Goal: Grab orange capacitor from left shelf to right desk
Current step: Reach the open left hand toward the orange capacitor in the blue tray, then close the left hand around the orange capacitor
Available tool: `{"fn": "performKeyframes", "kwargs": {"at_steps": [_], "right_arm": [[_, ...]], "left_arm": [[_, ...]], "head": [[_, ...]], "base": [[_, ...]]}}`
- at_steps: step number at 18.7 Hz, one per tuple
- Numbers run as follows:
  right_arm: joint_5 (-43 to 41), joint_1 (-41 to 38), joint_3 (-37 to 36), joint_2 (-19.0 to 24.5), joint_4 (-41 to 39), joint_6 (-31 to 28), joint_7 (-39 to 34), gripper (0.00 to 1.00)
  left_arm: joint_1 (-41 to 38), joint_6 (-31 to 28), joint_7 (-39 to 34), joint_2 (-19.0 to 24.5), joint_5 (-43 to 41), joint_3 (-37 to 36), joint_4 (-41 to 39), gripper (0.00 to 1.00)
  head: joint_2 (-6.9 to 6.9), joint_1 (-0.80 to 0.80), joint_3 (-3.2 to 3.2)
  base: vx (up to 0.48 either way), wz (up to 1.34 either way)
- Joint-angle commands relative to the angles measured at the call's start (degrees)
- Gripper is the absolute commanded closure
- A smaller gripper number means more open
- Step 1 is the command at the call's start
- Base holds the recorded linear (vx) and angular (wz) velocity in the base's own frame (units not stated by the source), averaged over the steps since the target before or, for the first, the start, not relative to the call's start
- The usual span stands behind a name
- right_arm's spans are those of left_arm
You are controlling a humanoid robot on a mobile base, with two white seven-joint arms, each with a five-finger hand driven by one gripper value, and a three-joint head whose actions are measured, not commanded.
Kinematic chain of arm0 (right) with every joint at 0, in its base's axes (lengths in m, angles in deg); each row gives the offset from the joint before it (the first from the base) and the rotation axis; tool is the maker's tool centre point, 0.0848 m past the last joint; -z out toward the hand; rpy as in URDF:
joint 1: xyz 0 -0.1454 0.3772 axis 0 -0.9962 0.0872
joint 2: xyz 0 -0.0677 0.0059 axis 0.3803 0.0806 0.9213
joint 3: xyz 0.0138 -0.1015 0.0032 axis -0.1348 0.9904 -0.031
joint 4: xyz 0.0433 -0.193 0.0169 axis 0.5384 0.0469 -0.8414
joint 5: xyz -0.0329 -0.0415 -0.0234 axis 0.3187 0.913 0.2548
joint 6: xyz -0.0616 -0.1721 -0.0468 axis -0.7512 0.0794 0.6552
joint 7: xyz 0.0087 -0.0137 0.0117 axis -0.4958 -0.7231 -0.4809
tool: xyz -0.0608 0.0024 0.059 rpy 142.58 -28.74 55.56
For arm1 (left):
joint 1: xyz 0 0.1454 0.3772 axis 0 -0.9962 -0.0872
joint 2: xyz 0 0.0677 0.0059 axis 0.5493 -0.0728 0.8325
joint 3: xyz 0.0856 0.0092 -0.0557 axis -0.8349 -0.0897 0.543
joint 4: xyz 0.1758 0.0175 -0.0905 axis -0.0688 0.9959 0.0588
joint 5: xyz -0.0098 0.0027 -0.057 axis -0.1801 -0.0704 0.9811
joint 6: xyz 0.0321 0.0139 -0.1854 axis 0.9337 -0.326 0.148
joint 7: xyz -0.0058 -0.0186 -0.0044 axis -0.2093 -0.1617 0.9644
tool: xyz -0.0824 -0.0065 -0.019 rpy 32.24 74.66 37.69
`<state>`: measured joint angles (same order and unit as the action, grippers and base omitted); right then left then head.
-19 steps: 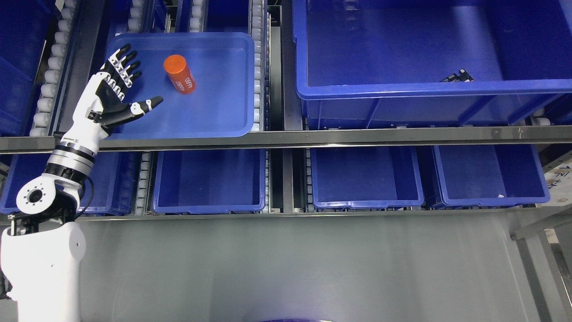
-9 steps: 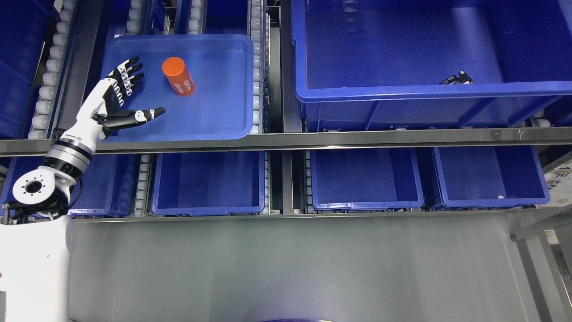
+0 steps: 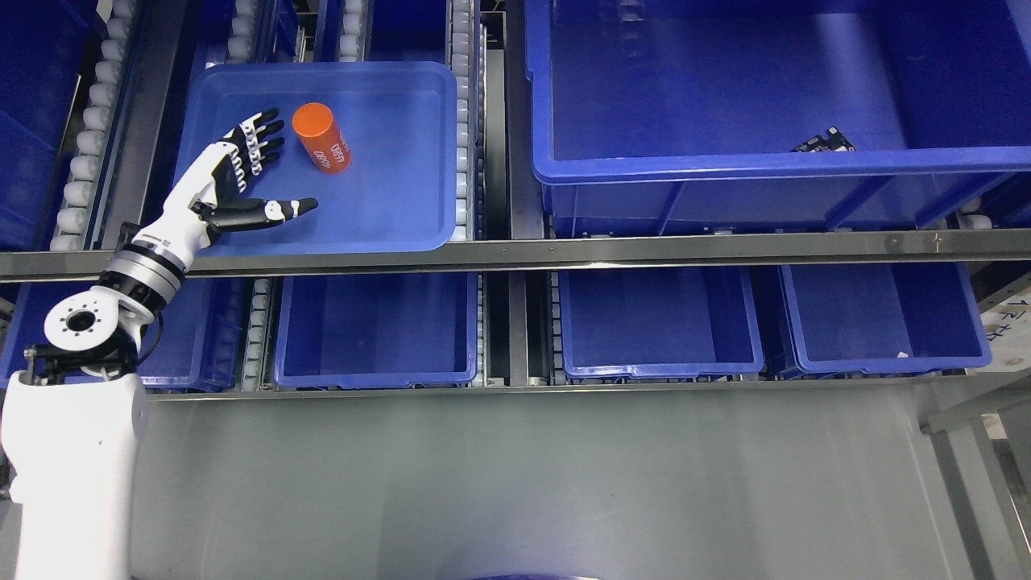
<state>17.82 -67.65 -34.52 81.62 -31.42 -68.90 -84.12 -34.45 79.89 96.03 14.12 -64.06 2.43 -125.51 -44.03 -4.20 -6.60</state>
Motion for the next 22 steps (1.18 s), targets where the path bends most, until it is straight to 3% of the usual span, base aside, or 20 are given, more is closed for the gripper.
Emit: {"fn": "performKeyframes", "kwargs": {"at_steps": [1, 13, 22], "right_arm": [[0.26, -1.14, -0.70, -1.00, -1.00, 0.05, 0.01, 0.00], [0.26, -1.14, -0.70, -1.00, -1.00, 0.05, 0.01, 0.00], [0.26, -1.14, -0.70, -1.00, -1.00, 0.05, 0.01, 0.00]], "left_arm": [[2.11, 0.57, 0.46, -0.54, -0.17, -1.99, 4.12, 0.05], [4.40, 1.10, 0.38, -1.41, -0.26, -1.90, 8.25, 0.21], [8.70, 3.12, 0.38, -1.94, -1.48, -2.78, 14.49, 0.20]], "head": [[0.00, 0.00, 0.00], [0.00, 0.00, 0.00], [0.00, 0.00, 0.00]], "base": [[0.000, 0.00], [0.000, 0.00], [0.000, 0.00]]}}
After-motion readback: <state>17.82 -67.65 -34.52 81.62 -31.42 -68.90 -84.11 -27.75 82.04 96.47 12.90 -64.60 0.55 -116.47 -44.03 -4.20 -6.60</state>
